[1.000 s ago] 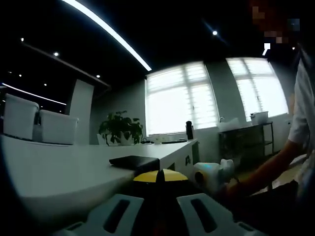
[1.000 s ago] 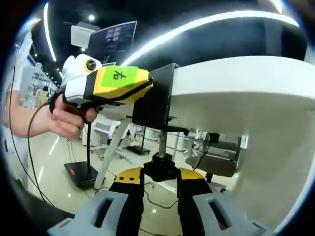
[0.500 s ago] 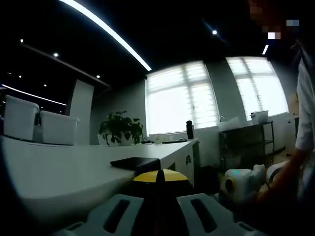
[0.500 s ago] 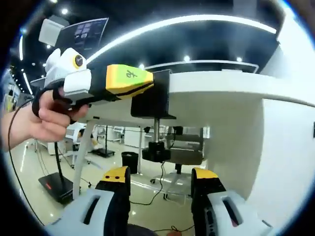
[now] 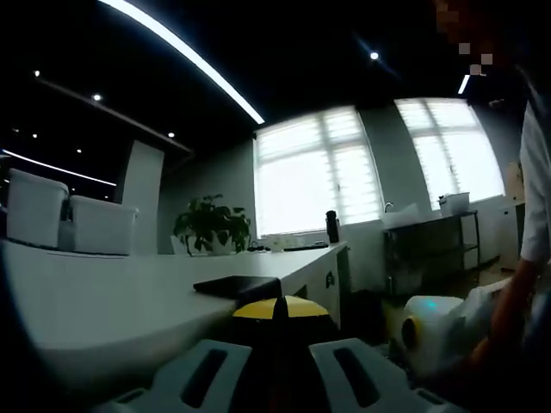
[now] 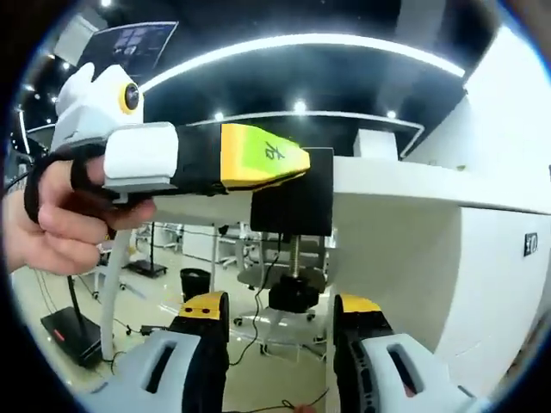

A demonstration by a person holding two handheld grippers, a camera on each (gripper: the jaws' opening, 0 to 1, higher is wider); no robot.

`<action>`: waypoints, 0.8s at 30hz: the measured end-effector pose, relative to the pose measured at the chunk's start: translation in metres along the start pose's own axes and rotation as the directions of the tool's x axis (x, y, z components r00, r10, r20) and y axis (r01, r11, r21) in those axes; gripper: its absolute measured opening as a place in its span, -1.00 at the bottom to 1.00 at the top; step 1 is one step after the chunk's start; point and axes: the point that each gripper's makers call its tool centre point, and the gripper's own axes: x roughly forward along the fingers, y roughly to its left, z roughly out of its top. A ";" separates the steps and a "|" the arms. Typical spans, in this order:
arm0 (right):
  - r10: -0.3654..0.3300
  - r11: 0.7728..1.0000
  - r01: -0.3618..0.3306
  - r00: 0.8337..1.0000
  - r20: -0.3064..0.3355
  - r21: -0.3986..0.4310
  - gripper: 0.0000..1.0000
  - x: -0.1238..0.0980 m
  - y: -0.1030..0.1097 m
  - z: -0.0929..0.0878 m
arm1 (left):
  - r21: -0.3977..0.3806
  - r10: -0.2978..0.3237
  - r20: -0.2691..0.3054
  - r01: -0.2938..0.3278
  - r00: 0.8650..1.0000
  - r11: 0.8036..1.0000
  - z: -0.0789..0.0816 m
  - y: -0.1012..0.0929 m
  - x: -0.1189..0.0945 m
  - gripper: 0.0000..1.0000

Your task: Clamp the fixed fixture on the desktop, loosen the retaining clip, secure it to the edge of the desk, and tighten the retaining clip.

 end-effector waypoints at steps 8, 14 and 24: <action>-0.040 0.998 0.039 0.999 0.013 0.042 -0.53 0.009 -0.012 0.003 | -0.004 -0.001 0.007 0.001 1.000 1.000 0.002 0.000 -0.001 -0.96; -0.005 1.000 0.004 1.000 0.029 0.026 -0.54 0.006 -0.011 0.003 | -0.009 -0.003 0.010 0.003 1.000 1.000 0.002 0.001 -0.001 -0.96; 0.332 0.943 -0.330 0.940 0.082 -0.032 -0.54 0.012 -0.002 0.005 | -0.017 -0.003 0.014 0.003 1.000 1.000 0.001 0.000 -0.001 -0.96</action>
